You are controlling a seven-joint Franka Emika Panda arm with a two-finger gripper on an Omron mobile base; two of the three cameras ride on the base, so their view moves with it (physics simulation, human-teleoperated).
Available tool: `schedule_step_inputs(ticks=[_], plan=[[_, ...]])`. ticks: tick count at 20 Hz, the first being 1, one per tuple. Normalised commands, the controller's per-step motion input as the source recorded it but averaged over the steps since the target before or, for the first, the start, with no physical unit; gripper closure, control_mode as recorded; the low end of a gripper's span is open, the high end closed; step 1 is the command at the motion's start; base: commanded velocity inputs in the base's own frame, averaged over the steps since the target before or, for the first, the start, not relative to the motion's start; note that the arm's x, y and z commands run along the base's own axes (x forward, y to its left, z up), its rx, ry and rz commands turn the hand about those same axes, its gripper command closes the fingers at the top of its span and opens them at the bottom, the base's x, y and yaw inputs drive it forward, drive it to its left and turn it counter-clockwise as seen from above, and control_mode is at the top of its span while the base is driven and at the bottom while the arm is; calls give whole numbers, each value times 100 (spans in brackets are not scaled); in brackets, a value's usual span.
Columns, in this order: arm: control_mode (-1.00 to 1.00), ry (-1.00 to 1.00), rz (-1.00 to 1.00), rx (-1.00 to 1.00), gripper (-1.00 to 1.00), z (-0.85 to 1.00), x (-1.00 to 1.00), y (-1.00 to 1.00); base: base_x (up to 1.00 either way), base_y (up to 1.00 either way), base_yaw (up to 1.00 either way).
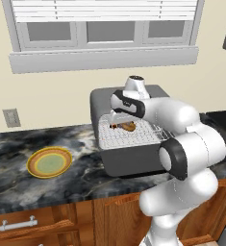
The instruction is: Open the toaster oven door. Place the bread on the top rack in the toaster oven and place the chicken drumstick on the bottom rack.
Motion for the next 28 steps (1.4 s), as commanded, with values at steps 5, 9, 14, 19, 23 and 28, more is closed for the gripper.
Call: schedule_step_inputs(ticks=[5,9,14,19,23,28], plan=[[-100,0,-1,0,100,-8,-30,-4,0,0,0],[-100,0,-1,2,100,-12,-2,-9,0,0,0],[-100,1,0,2,100,-13,3,-10,0,0,0],[-100,3,0,1,100,-16,-4,-8,0,0,0],[-100,4,0,0,100,-22,-11,-3,0,0,0],[-100,4,0,0,100,-21,-5,-5,0,0,0]])
